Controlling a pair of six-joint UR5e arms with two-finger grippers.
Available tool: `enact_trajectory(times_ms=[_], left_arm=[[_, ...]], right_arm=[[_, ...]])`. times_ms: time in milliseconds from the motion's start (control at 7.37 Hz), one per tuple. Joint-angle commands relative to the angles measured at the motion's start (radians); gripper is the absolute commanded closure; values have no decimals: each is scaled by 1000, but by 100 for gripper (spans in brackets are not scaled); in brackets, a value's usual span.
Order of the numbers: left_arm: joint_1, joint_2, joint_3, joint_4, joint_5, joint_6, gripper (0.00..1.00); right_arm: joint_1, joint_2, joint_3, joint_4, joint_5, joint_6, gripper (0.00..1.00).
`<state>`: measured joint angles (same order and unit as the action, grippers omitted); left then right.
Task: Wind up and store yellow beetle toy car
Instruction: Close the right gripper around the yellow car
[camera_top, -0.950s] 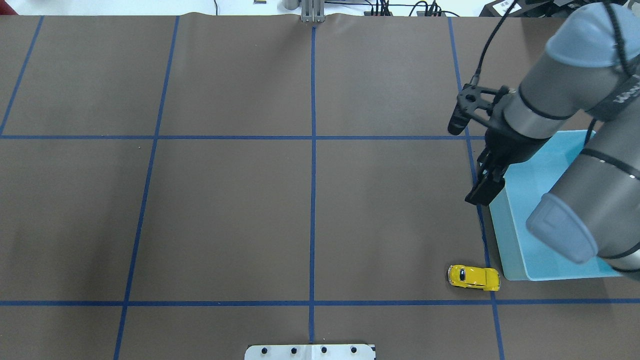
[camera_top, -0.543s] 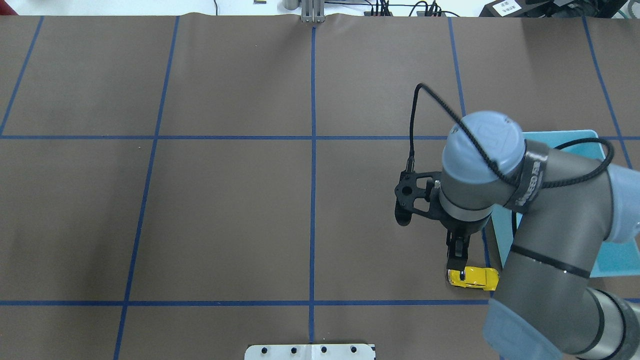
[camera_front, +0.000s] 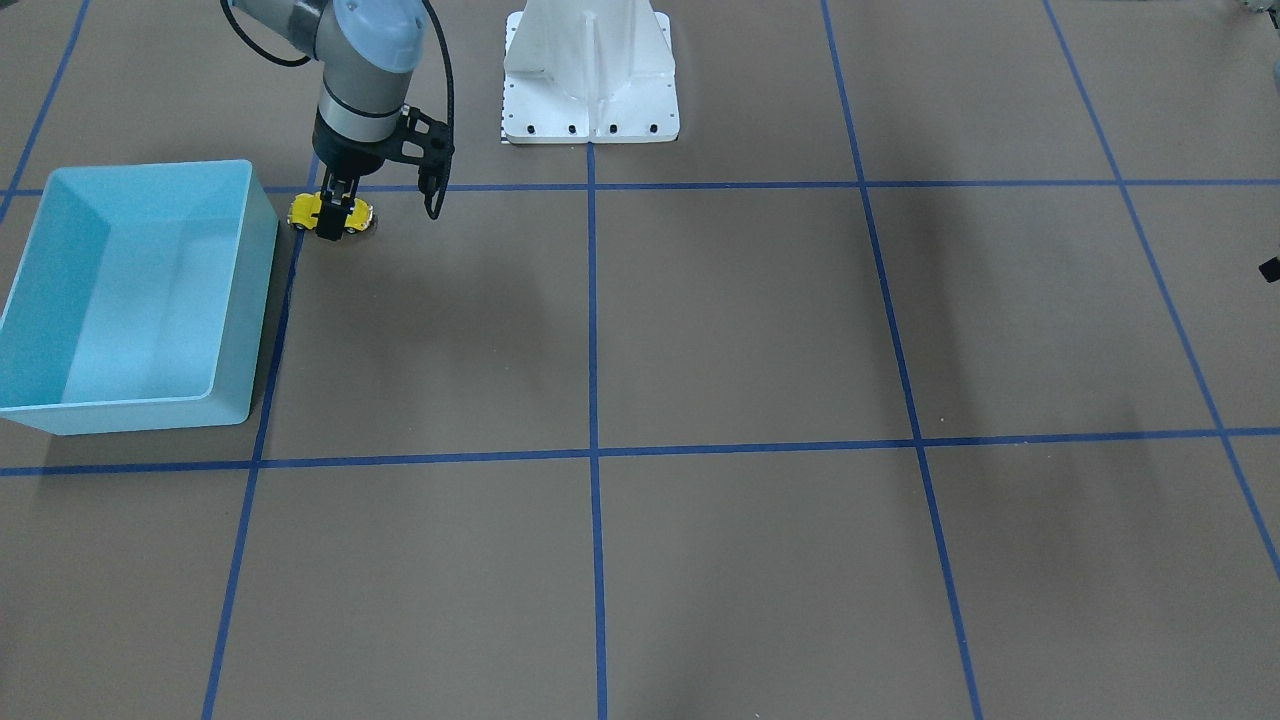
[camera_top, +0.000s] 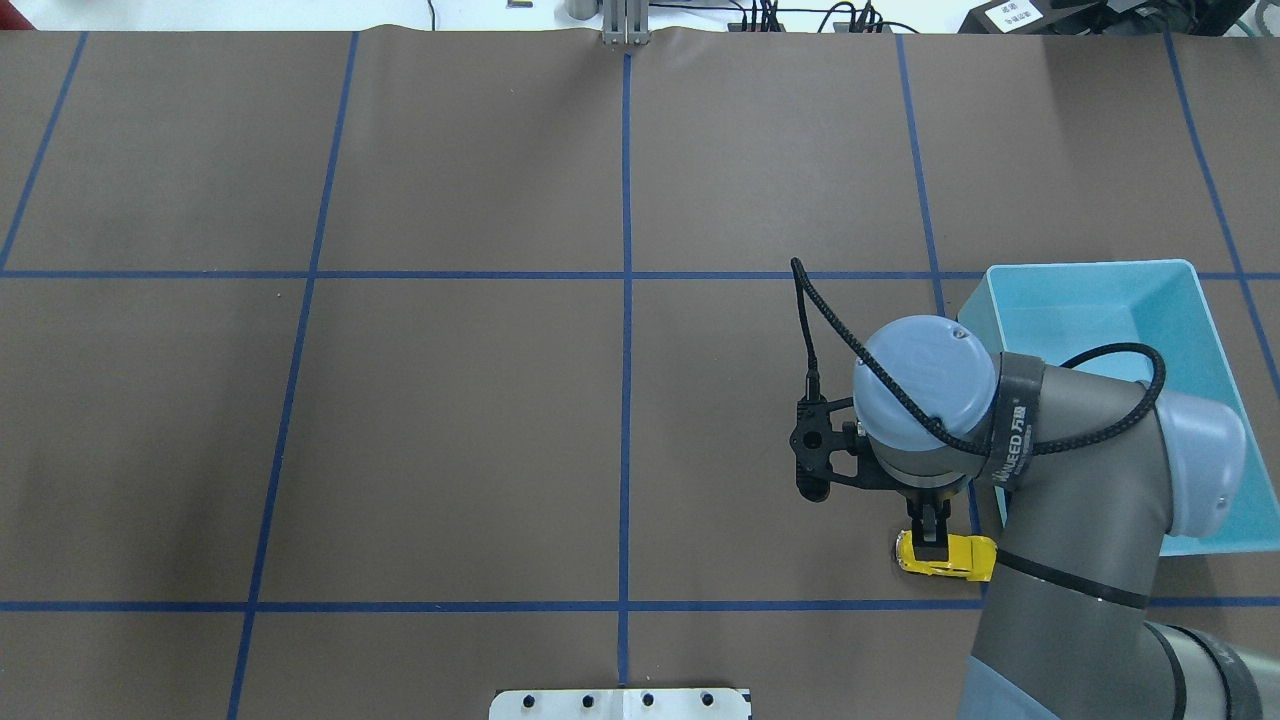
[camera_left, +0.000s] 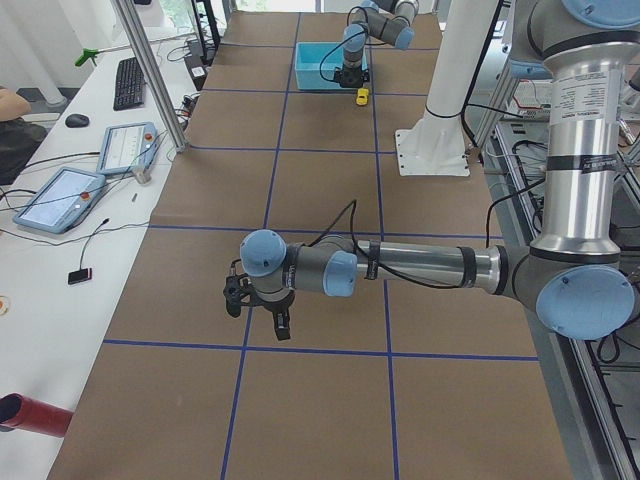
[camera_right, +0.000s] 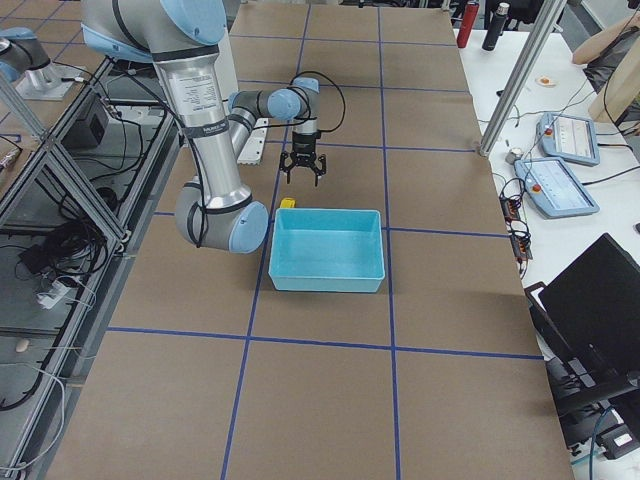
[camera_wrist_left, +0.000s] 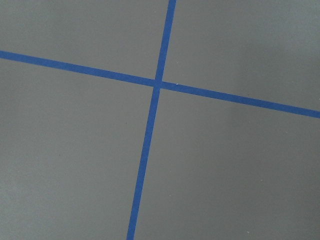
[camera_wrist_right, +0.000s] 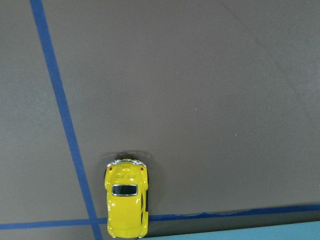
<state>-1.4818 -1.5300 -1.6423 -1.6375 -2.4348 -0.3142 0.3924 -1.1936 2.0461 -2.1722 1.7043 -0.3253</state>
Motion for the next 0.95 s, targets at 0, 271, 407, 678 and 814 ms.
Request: enact_trajectory(times_ms=[0,271,407,678,814], left_arm=[[-2,24,-4,-1,-3,0,0],[-2,25,7,-1,0,0,0],[-2,25,4,1,0,0,0],[-2,25,6,1,0,0,0],[-2,25,6,1,0,0,0]], right_arm=[[-74,-7,-49,18,-11,8,2],[-105,-17,-53,18,-15,14,2],[-122,-21,-58,17,-18,14,2],[-133,-44,-58,17,-40,14,2],[-112,-44,-58,15,-38,14,2]])
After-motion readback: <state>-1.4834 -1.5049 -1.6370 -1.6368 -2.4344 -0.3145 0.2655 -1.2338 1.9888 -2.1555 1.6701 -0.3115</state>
